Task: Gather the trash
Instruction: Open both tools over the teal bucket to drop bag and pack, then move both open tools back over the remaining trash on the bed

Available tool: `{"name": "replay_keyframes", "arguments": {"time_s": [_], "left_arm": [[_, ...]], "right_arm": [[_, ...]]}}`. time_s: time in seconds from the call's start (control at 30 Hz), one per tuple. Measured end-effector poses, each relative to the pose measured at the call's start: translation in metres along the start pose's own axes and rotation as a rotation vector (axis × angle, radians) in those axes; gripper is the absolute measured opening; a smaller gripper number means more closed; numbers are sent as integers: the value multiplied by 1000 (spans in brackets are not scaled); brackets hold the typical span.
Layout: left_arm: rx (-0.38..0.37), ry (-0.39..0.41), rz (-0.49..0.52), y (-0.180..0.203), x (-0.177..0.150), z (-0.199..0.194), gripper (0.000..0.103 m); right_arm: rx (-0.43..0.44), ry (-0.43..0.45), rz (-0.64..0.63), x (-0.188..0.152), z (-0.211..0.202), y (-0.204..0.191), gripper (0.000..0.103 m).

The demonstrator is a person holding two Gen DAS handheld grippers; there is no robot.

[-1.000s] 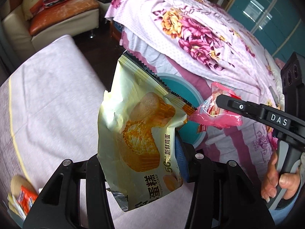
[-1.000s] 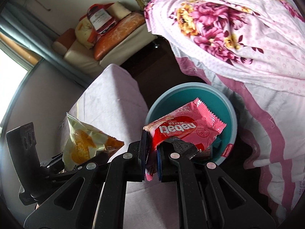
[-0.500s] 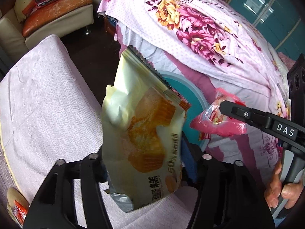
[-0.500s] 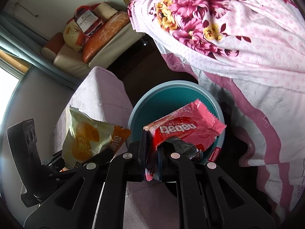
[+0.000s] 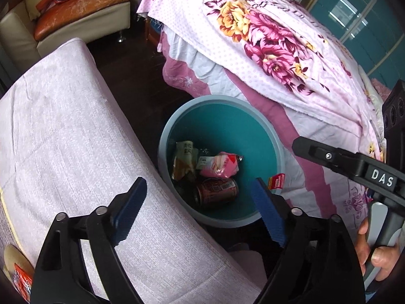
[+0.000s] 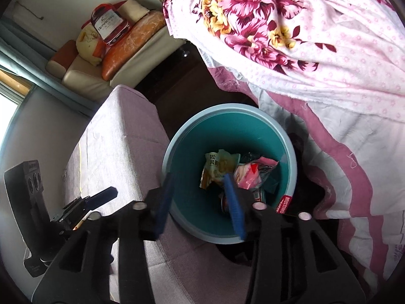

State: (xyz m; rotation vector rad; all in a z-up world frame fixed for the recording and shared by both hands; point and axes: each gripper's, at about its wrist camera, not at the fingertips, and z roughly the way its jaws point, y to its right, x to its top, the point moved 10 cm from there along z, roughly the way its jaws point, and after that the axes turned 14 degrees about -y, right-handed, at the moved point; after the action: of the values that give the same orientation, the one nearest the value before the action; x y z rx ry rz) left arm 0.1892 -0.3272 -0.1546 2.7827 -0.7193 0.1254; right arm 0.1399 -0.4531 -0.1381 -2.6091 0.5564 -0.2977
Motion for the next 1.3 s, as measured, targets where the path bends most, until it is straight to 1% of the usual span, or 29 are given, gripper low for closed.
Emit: {"name": "replay_keyframes", "arguments": {"time_s": [0.03,0.07,0.17,0.37,0.67,1.1,1.13,1.23,1.3], "left_arm": [[-3,0,-5,-1,-2,-1,86],[-7,-2,-8,-1,-4,-1,86],[-13,-6,-20,-6,-11,-4,86],[-8,-6,-41,-18,-32,-12,88],[30,12,-89,-50,-74,-39,88],[57,102,-185,-111,-141,-94,89],[59,109,-191,-115,-144,-97,89],[68,132,-224,-133,-158,-108,95],[75,143,-249,-146,-169,-114,95]], "right_arm": [[-3,3,2,0,-1,0,53],[-6,5,4,-1,-3,-1,57],[-7,8,5,-4,-7,-4,64],[-11,18,2,-11,-15,-14,72],[-2,-4,-40,-33,-14,-47,75],[10,-58,-165,-77,-1,-127,76],[9,-62,-172,-80,0,-131,76],[3,-86,-207,-91,7,-148,76],[1,-103,-225,-98,13,-158,76]]}}
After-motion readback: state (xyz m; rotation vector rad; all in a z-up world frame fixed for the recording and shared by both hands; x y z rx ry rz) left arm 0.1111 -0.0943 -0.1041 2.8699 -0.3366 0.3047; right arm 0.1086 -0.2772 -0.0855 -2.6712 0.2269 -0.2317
